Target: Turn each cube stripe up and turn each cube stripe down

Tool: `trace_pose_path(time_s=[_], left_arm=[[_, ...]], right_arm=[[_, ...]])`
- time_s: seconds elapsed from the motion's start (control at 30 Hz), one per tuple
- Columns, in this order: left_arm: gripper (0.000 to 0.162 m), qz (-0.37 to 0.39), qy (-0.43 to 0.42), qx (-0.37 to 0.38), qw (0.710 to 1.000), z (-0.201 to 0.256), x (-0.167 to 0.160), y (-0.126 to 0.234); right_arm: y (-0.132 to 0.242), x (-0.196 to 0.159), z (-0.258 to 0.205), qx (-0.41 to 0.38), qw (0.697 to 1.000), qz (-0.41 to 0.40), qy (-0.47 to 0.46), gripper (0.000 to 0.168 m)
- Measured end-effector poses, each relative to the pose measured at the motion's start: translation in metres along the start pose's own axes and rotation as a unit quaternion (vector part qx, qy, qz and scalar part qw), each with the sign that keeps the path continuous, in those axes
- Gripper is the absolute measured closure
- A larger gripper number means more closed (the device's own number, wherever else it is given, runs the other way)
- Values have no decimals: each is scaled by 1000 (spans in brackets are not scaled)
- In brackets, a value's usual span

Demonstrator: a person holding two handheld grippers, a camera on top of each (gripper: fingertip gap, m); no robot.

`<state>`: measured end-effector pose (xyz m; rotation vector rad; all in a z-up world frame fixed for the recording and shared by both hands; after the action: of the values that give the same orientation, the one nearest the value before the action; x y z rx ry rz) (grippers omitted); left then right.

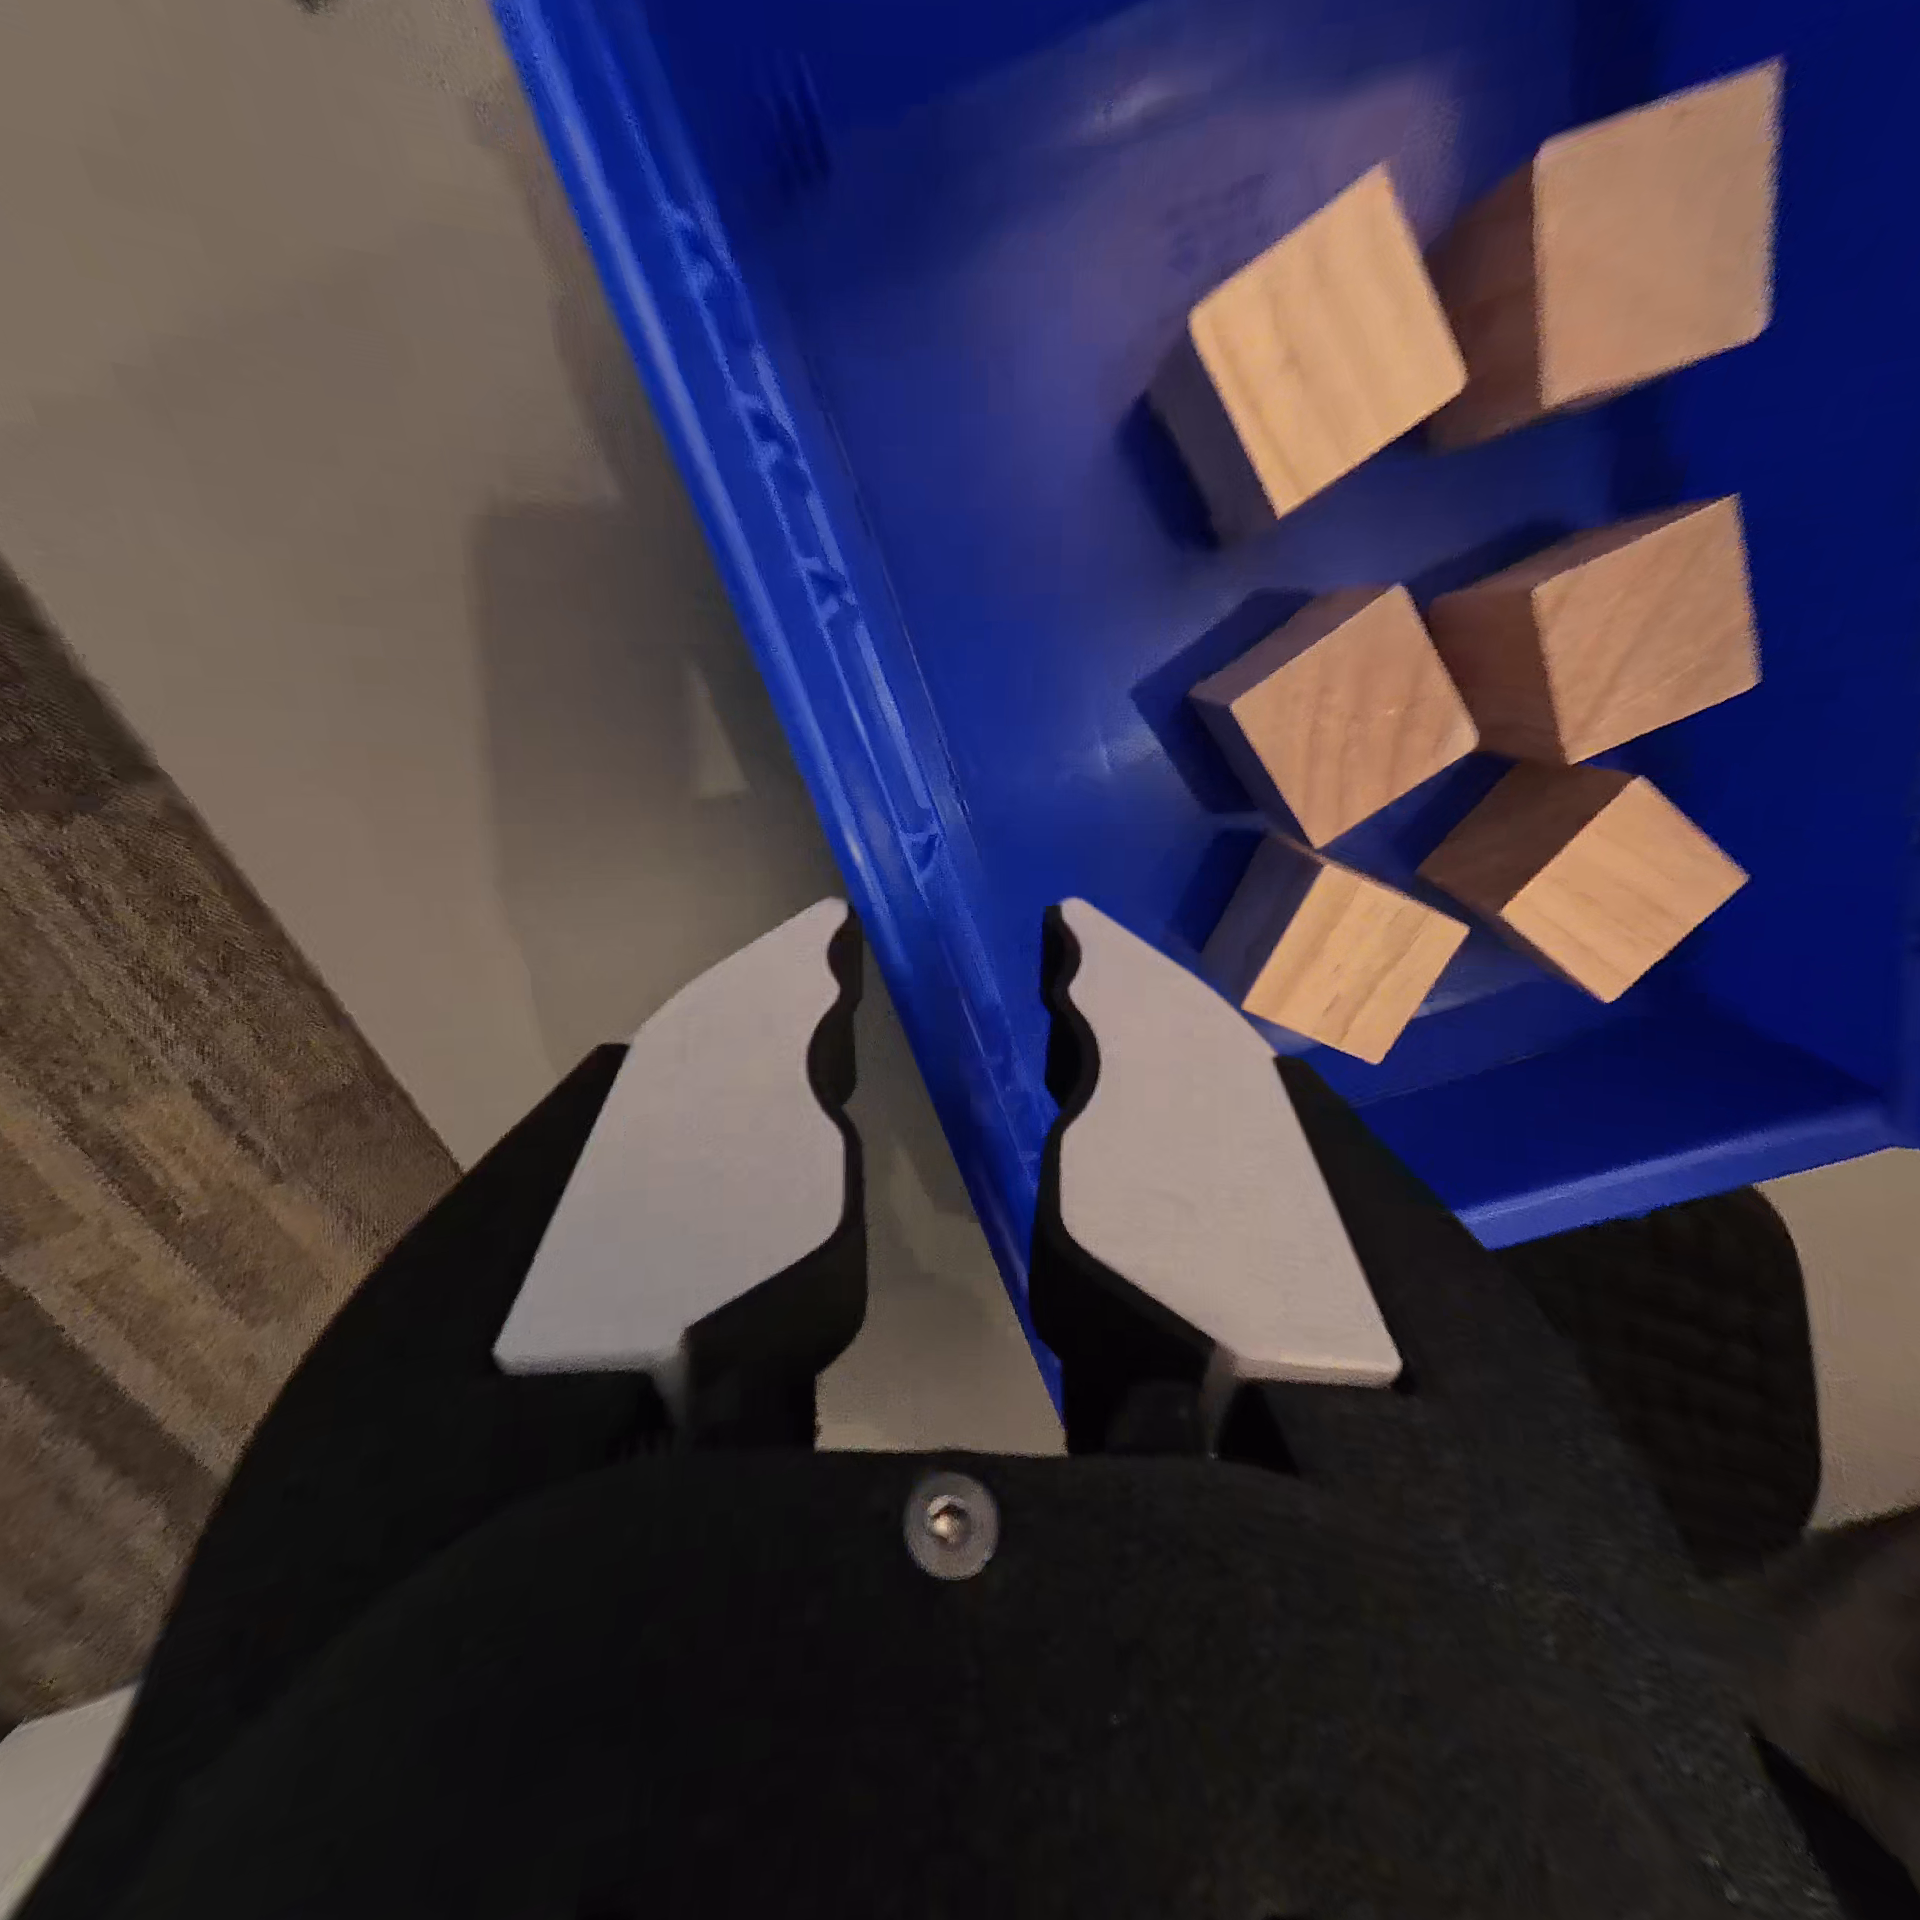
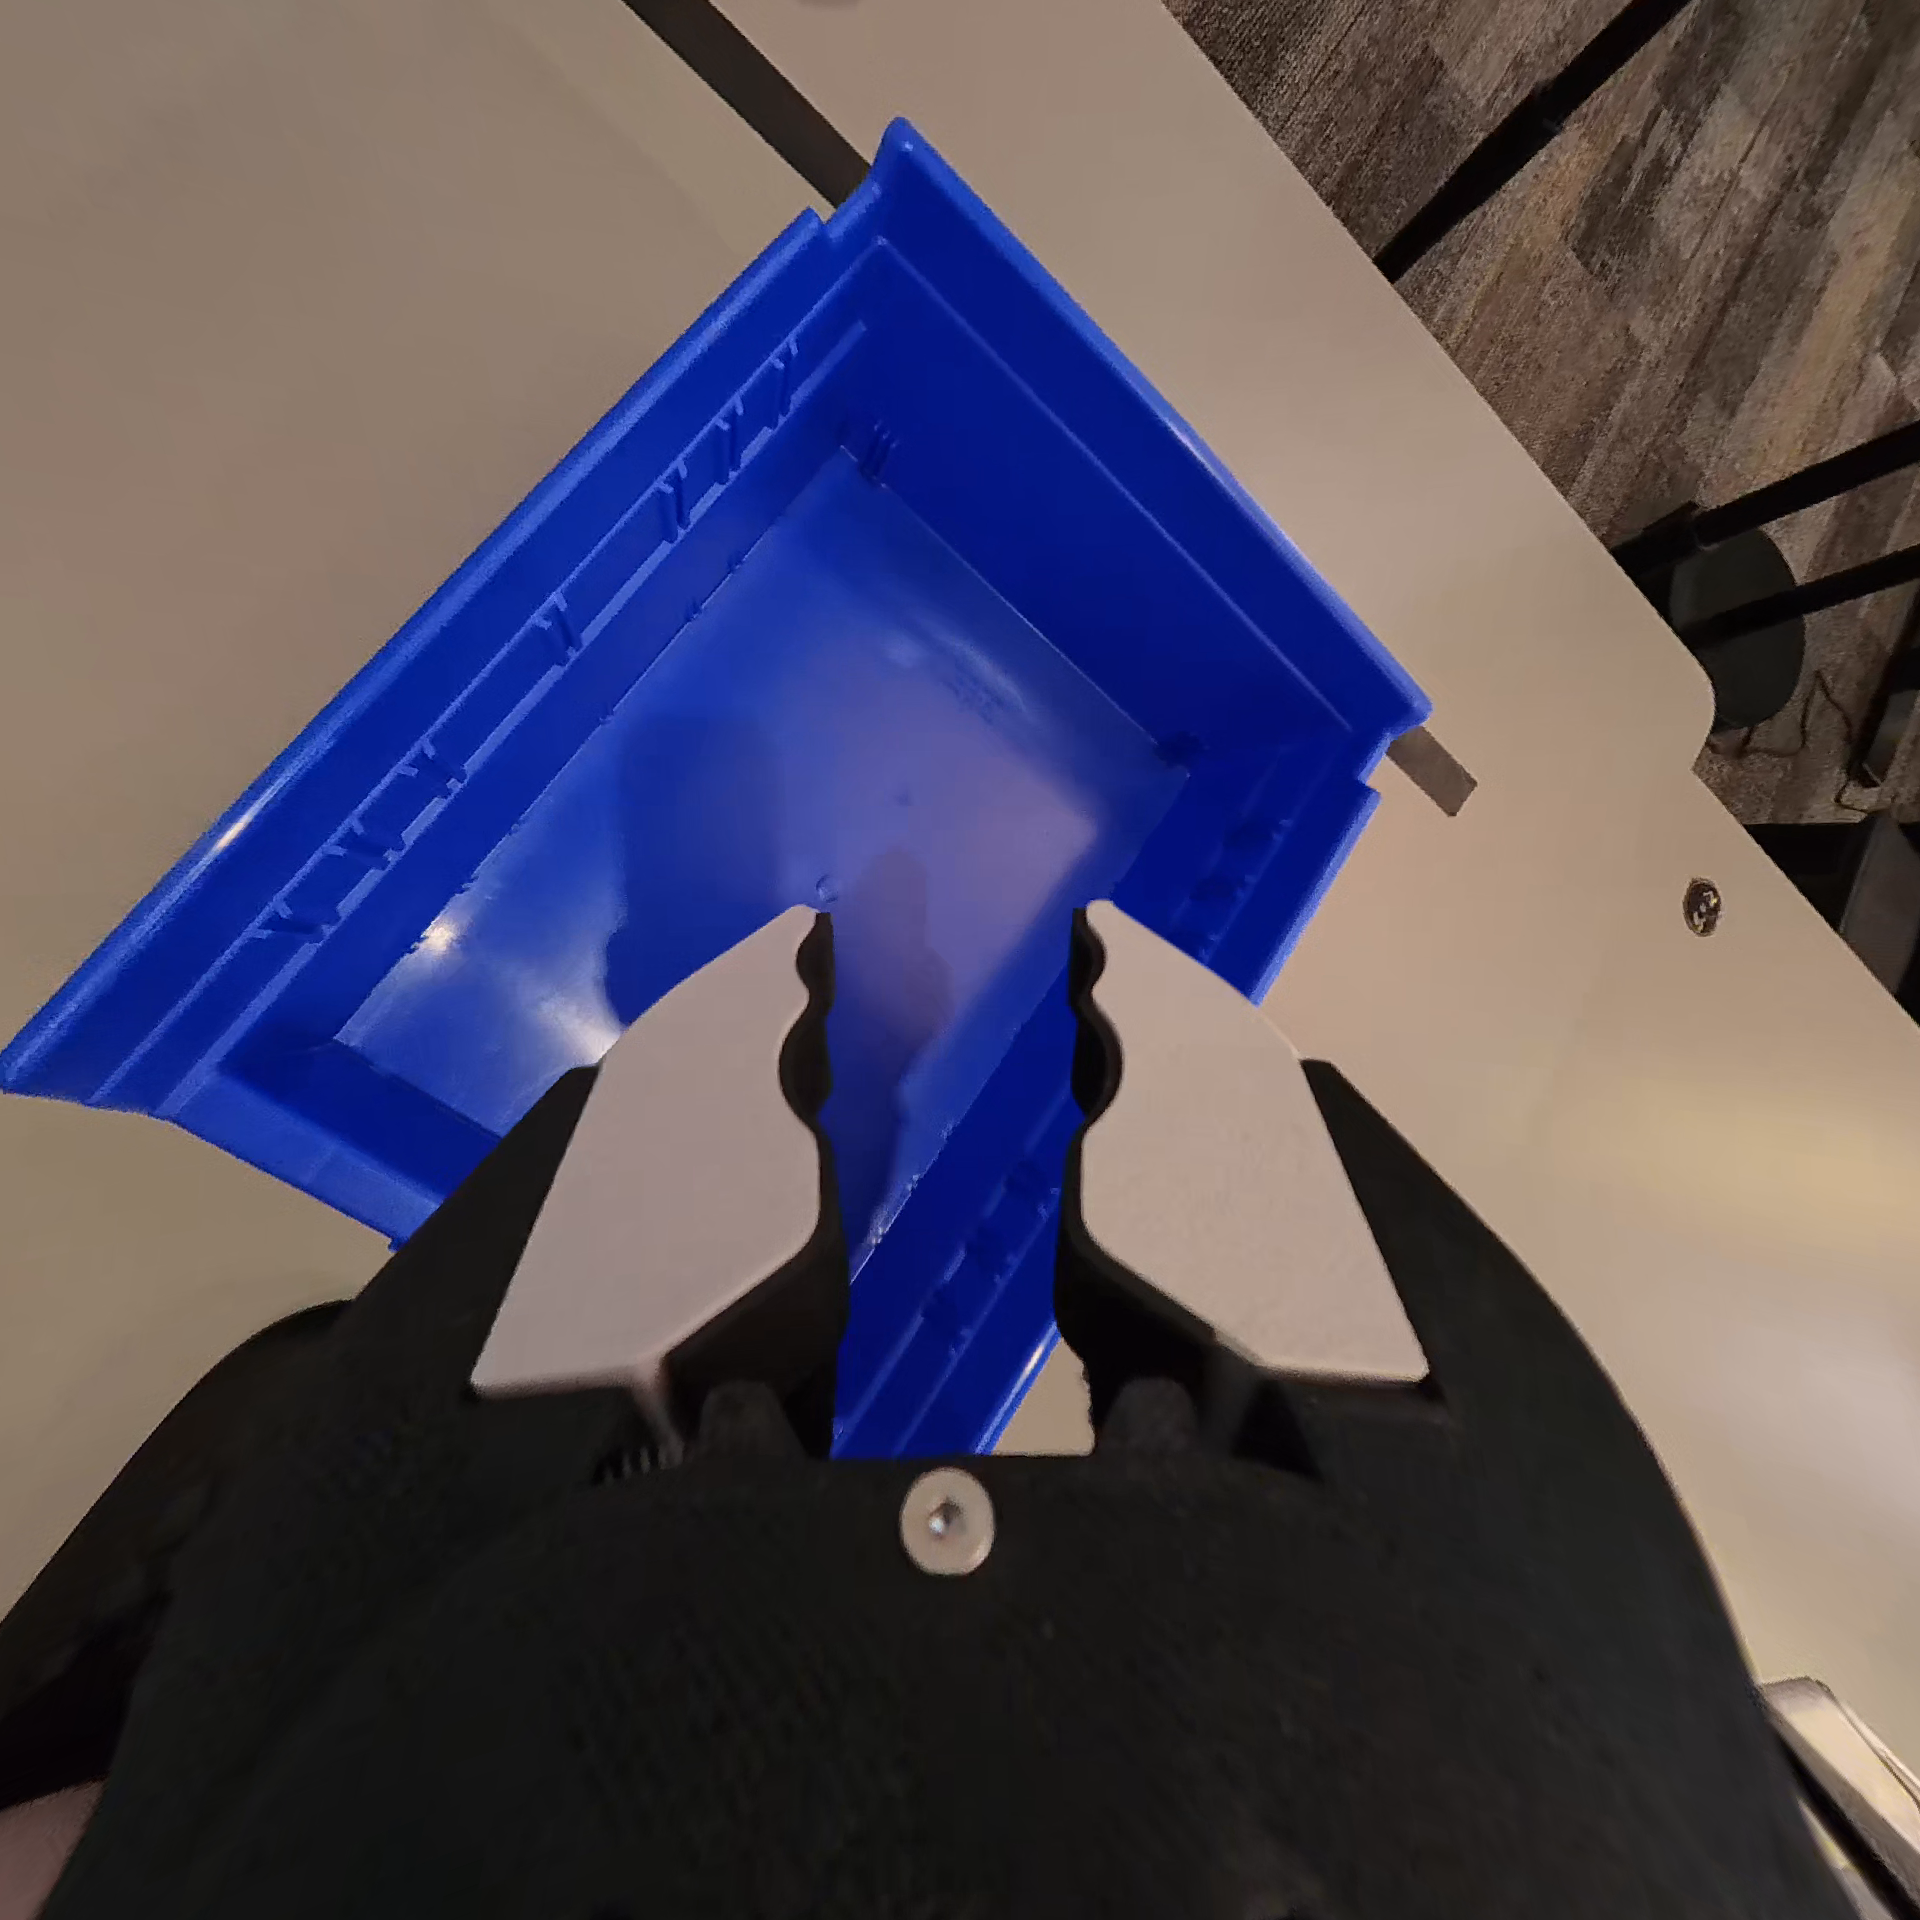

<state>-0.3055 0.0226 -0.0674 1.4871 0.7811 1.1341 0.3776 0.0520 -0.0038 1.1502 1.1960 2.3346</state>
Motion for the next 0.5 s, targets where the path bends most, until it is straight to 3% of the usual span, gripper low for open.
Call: trace_pose_path(time_s=[0.17, 0.27, 0.33, 0.4, 0.47, 0.5], left_arm=[[126, 190, 3, 22, 982, 21, 21, 65], [122, 361, -49, 1, 931, 60, 33, 113], [123, 427, -76, 10, 901, 79, 25, 128], [141, 438, -89, 40, 894, 85, 13, 122], [139, 390, -111, 55, 912, 87, 1, 101], [131, 358, -115, 48, 925, 88, -5, 88]], right_arm=[[4, 12, 1, -4, 999, 32, 3, 124], [8, 19, 1, -3, 998, 58, 1, 124], [10, 20, 0, 0, 998, 63, 3, 124], [10, 18, -2, 1, 998, 58, 10, 126], [10, 18, -3, -1, 998, 56, 16, 126], [11, 19, -5, 2, 998, 58, 18, 126]])
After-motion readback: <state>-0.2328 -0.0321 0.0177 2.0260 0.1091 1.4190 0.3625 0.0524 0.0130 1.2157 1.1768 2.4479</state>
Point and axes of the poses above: each gripper's, where its closed fingertips meet, y back along the fingers, x out of its top, z = x × y across the jaws, the point moved 1 cm from there along y, back along the fingers, and after that the axes turned 2 degrees about -x, right-handed, at the moved point
